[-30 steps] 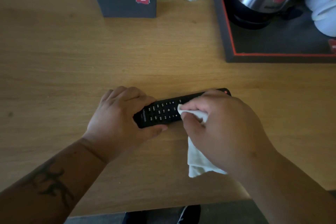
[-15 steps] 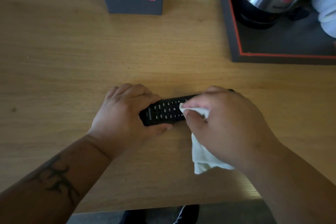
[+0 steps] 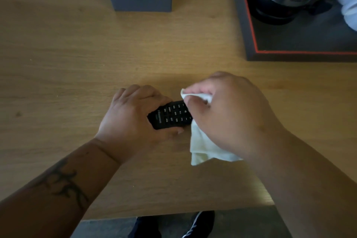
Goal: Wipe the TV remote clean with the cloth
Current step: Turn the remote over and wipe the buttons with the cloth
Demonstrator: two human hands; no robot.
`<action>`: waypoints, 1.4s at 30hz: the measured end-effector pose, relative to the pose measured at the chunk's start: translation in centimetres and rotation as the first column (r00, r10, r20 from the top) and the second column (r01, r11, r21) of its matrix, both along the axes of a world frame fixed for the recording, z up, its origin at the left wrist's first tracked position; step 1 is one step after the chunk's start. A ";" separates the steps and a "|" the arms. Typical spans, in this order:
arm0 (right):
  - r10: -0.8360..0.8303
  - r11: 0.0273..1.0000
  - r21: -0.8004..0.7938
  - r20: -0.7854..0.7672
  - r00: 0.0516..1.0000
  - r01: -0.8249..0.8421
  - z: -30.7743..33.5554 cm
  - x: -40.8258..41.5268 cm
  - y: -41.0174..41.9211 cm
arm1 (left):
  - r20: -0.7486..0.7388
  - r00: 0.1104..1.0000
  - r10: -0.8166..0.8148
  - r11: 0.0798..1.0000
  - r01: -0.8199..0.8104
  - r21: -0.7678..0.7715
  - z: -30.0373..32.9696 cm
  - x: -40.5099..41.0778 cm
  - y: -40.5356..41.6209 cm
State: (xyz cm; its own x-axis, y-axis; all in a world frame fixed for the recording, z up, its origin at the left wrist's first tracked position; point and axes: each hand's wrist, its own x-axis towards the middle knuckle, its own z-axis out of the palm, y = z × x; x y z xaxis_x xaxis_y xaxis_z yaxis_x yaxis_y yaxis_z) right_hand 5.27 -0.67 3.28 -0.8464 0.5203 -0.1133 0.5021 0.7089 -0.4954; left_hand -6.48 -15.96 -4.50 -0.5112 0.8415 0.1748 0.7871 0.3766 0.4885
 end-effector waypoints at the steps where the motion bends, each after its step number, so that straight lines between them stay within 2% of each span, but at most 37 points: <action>1: 0.005 1.000 0.006 0.022 1.000 -0.005 -0.3 -0.3 -0.5 | 0.000 1.000 0.005 1.000 -0.005 0.000 0.0 0.0 0.0; 8: 0.002 0.999 0.049 0.075 0.997 -0.006 -0.9 2.5 -2.2 | -0.001 1.000 0.006 1.000 -0.006 0.009 0.0 0.1 0.1; 12: 0.014 0.999 -0.038 0.135 0.991 -0.009 -0.4 3.2 -1.6 | 0.008 1.000 0.001 1.000 -0.001 0.002 0.0 0.0 0.0; 15: -0.040 0.993 -0.111 0.066 0.997 0.047 0.1 1.5 -0.9 | 0.006 1.000 0.005 1.000 -0.005 0.002 0.0 0.0 0.1; 17: -0.068 0.995 -0.071 0.032 0.997 0.070 -0.3 0.3 -1.0 | 0.007 1.000 0.010 1.000 -0.010 0.006 0.0 0.1 0.0; 22: -0.048 0.996 0.076 0.066 0.997 0.042 -1.2 1.3 -2.6 | 0.012 1.000 0.010 1.000 -0.010 -0.007 0.3 0.1 0.0; 25: -0.022 0.999 0.039 0.089 0.996 0.019 -0.4 2.5 -3.0 | 0.013 1.000 0.016 1.000 -0.016 -0.018 0.1 0.0 0.0; 29: -0.066 0.997 -0.038 -0.012 0.998 0.066 -0.1 0.4 -2.4 | 0.009 1.000 0.027 1.000 -0.027 0.008 0.2 0.3 0.2; 34: -0.056 0.998 -0.012 0.073 0.996 0.057 -0.9 -0.2 -3.1 | 0.027 0.998 0.049 0.999 -0.049 -0.014 0.4 0.2 0.1; 38: -0.048 0.993 -0.099 0.145 0.988 0.062 -0.5 1.9 -3.0 | 0.038 0.999 0.035 0.999 -0.034 -0.033 0.2 0.0 0.0; 42: -0.072 0.983 -0.161 0.088 0.994 0.086 -0.3 1.0 -2.1 | 0.053 0.998 0.041 0.999 -0.039 -0.037 0.4 0.1 0.1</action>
State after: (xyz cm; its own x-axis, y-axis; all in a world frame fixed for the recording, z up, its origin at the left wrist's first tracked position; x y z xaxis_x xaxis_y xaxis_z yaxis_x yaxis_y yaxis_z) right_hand 6.29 -2.75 3.03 -0.7878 0.5538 -0.2694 0.5966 0.5775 -0.5574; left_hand -6.36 -15.89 -4.07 -0.5527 0.8253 0.1163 0.7439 0.4256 0.5152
